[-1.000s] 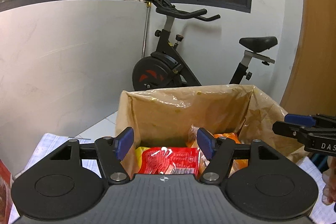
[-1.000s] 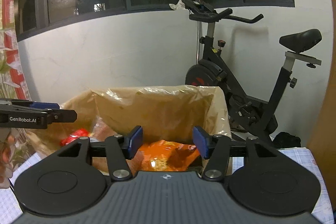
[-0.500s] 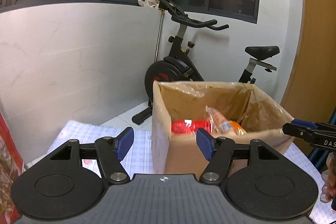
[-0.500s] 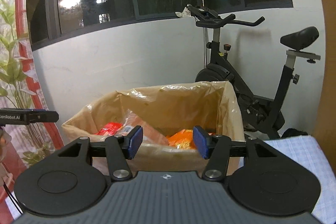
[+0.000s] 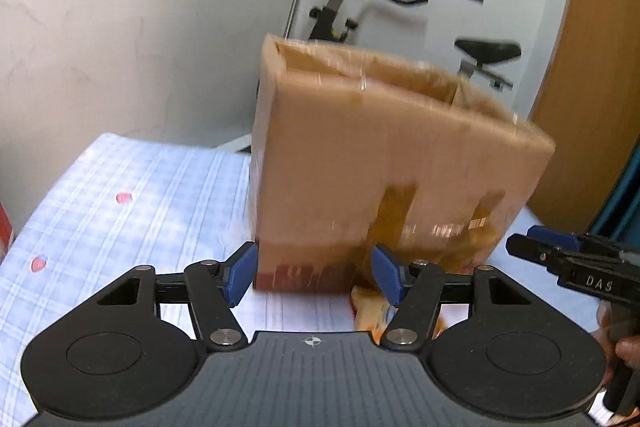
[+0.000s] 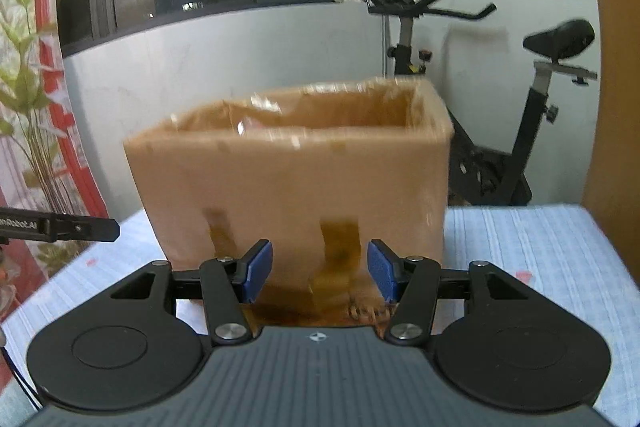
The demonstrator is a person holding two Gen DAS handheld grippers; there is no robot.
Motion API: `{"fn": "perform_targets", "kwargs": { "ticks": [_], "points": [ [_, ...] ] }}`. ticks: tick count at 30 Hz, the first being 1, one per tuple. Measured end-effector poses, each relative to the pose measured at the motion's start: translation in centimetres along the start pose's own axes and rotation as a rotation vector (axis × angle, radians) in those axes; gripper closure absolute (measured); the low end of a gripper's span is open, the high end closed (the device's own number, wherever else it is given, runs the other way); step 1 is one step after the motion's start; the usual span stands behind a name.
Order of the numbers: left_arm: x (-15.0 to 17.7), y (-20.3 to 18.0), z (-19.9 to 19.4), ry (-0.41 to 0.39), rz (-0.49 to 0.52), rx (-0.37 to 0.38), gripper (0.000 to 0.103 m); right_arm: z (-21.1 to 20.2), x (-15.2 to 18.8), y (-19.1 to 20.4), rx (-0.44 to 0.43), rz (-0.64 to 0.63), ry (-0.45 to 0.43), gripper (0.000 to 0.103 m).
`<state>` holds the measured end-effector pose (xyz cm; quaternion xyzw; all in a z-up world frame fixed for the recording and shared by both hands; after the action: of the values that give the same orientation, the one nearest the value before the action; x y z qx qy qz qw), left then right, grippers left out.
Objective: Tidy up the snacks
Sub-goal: 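Move the left tool to the orange wafer bar while the right tool approaches the red meat packet, then grasp the orange wafer bar with the left tool while the right tool grasps the red meat packet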
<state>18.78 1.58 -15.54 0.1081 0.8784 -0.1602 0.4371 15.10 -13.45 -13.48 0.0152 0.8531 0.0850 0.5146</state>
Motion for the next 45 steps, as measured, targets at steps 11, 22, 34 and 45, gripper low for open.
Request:
{"fn": "perform_targets", "kwargs": {
  "ticks": [11,22,34,45],
  "points": [
    [5.2,-1.4,3.9,0.142,0.082,0.040,0.038,1.8,6.7,-0.5,0.009,0.008,0.105,0.047],
    [6.6,-4.2,8.7,0.226,0.143,0.080,0.038,2.3,8.0,0.4,-0.023,0.006,0.141,0.047],
    [7.8,-3.5,10.3,0.290,0.144,0.032,0.064,2.7,9.0,1.3,-0.040,0.007,0.190,0.047],
    [5.2,-0.5,4.8,0.166,0.026,0.055,0.064,2.8,9.4,2.7,-0.044,-0.017,0.215,0.047]
  ]
}}
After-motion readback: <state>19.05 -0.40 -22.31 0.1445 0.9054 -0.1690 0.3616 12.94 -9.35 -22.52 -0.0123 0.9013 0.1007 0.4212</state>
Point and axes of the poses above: each gripper's, at about its wrist camera, not at the fingertips, and z roughly the way its jaws point, y to its left, x to its underside, the point moved 5 cm from there along z, roughly the way its jaws point, and after that the axes turned 3 degrees about x, right-handed, at the moved point
